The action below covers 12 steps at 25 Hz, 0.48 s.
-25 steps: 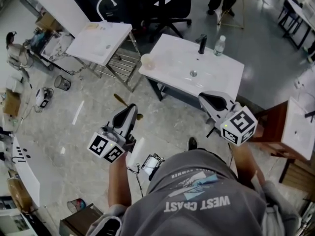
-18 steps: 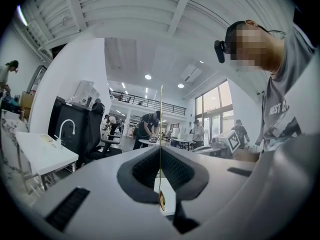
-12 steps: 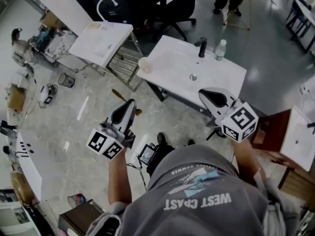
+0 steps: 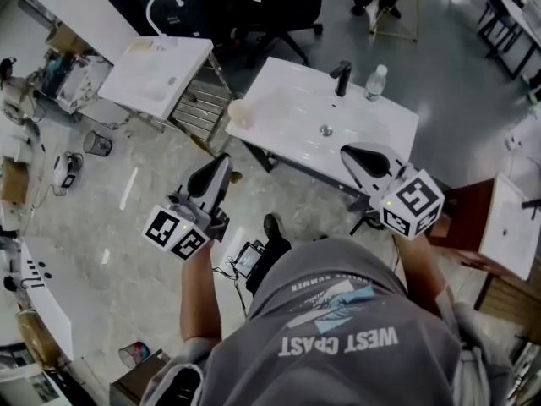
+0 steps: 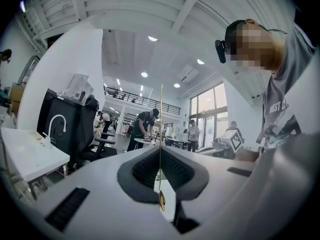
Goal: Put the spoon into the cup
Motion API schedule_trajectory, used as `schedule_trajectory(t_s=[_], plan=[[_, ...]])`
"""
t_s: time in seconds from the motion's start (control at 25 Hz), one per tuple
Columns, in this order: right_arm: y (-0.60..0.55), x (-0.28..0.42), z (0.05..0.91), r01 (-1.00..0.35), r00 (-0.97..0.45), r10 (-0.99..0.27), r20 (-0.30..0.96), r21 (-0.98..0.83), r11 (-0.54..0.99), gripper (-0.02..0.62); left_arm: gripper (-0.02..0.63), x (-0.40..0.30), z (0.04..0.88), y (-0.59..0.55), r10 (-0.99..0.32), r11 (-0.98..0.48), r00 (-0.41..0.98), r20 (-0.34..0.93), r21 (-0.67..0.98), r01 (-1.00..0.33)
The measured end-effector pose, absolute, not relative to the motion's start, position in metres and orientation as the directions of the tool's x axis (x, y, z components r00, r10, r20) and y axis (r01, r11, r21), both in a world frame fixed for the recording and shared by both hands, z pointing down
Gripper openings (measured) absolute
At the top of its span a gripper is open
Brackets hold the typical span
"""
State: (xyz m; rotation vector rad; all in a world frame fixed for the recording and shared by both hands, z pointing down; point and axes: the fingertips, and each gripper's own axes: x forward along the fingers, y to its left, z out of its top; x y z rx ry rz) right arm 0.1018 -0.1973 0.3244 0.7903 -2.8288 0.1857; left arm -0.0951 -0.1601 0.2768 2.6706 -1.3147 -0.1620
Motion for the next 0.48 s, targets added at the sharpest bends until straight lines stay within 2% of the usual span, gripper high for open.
schedule_trajectory(t_s=[0.48], plan=[[-0.242, 0.062, 0.333, -0.579, -0.799, -0.541, 0.263, -0.088, 0.811, 0.032, 0.003, -0.142, 0.290, -0.232, -0.759, -0.635, 0.651, 0.000, 0.217, -0.741]])
